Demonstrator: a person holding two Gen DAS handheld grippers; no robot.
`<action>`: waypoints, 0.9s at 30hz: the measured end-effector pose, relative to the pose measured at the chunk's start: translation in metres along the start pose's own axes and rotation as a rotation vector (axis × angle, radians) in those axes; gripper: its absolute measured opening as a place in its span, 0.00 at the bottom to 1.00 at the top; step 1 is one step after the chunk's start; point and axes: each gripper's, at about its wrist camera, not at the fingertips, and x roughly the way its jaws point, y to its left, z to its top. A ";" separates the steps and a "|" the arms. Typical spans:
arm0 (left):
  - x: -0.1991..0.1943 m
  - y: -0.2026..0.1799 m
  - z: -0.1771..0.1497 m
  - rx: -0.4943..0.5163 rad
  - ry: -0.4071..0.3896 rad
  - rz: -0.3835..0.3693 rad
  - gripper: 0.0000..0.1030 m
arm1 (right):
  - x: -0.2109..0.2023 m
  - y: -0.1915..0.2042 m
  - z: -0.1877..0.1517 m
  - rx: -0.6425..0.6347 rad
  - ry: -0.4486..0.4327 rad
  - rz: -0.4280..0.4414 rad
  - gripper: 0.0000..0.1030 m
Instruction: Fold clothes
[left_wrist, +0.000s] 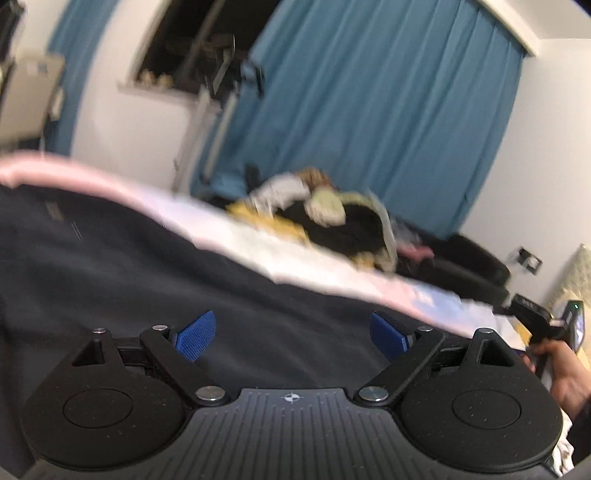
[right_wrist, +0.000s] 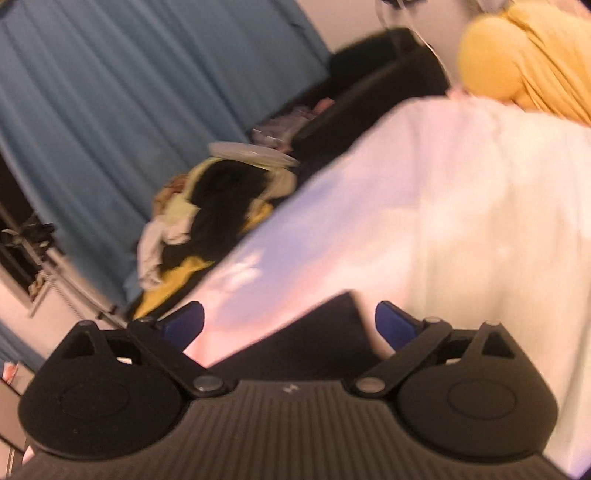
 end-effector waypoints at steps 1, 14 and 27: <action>0.011 -0.003 -0.008 0.026 0.031 -0.006 0.90 | 0.008 -0.009 0.000 0.014 0.019 0.005 0.87; 0.059 -0.007 -0.041 0.133 0.135 -0.053 0.90 | 0.049 -0.015 -0.014 0.016 0.123 0.063 0.39; 0.049 0.002 -0.039 0.066 0.083 -0.062 0.90 | 0.034 0.051 0.039 -0.099 -0.236 0.153 0.19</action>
